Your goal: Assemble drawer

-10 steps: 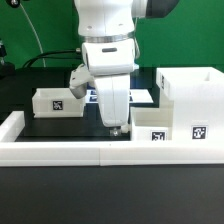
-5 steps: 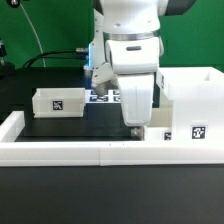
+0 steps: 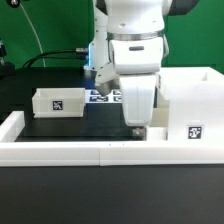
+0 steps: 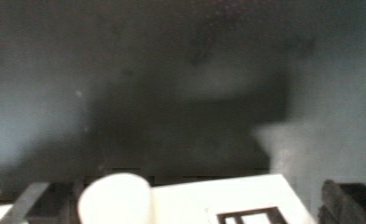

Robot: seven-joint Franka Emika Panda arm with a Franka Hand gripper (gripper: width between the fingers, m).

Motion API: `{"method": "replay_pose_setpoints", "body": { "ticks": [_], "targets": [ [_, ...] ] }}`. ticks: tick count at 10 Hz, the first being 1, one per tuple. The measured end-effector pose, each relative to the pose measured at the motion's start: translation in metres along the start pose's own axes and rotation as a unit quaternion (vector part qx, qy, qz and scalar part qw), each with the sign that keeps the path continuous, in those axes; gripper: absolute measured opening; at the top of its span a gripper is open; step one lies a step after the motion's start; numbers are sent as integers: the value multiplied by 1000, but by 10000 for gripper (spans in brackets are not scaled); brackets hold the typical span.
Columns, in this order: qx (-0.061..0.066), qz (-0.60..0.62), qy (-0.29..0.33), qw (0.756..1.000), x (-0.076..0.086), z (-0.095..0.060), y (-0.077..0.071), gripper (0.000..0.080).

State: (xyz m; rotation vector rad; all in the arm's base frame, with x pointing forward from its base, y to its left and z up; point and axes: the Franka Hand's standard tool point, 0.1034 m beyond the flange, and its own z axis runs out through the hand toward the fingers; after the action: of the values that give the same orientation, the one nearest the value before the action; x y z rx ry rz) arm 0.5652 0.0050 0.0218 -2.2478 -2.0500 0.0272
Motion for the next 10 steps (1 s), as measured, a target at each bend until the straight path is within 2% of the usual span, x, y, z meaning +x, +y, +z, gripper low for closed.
{"method": "replay_pose_setpoints", "body": {
  "ticks": [4, 6, 8, 10],
  "targets": [
    [0, 16, 1, 1000, -24, -3, -2, 649],
    [6, 20, 2, 1000, -27, 4, -5, 649],
    [6, 24, 4, 1000, -31, 12, -5, 649],
    [8, 26, 4, 1000, -33, 10, 12, 649]
  ]
}}
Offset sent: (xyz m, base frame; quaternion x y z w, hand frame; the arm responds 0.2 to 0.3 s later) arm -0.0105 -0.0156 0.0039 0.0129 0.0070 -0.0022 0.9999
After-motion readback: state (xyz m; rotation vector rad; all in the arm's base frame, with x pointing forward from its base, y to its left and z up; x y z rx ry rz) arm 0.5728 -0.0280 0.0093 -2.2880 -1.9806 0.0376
